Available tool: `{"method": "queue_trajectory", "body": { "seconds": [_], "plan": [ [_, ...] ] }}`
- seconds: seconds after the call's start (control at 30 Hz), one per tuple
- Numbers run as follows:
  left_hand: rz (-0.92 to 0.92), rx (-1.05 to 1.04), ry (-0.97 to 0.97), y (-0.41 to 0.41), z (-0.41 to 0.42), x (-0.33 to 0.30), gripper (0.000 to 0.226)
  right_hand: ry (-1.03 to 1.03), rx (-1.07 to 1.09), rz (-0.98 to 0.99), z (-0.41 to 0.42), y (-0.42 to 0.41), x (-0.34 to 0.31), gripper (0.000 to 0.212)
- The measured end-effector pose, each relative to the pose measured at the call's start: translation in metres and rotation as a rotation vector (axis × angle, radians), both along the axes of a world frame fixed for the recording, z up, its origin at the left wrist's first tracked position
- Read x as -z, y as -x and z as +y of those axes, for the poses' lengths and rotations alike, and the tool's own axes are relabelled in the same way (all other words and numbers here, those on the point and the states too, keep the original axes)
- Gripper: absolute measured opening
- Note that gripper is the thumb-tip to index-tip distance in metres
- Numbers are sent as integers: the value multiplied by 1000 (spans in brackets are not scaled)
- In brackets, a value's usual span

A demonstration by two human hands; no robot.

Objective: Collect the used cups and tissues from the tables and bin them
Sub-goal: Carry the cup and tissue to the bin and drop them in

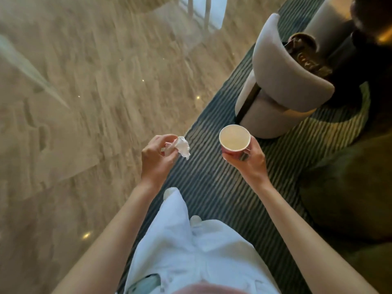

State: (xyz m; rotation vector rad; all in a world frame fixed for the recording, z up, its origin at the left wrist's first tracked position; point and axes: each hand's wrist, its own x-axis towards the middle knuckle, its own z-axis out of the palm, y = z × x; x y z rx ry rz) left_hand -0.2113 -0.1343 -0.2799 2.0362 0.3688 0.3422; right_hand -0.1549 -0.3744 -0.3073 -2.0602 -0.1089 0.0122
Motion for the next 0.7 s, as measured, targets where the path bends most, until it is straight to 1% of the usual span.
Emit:
{"method": "queue_trajectory", "body": {
  "seconds": [0.2, 0.33, 0.43, 0.6, 0.7],
  "plan": [
    [8, 39, 9, -191, 41, 17, 27, -14, 30, -22, 45, -186, 12, 70],
    [-4, 126, -9, -331, 59, 11, 24, -14, 120, -18, 62, -311, 2, 71],
    [-26, 222, -45, -429, 59, 5, 22, -44, 172, 6, 59, -391, -1, 69],
    [-72, 355, -115, -584, 47, 7, 25, -40, 284, 26, 45, -517, 5, 70],
    [-70, 397, -141, -682, 33, 12, 29, -101, 354, 31, 31, -601, 13, 70]
  ]
}}
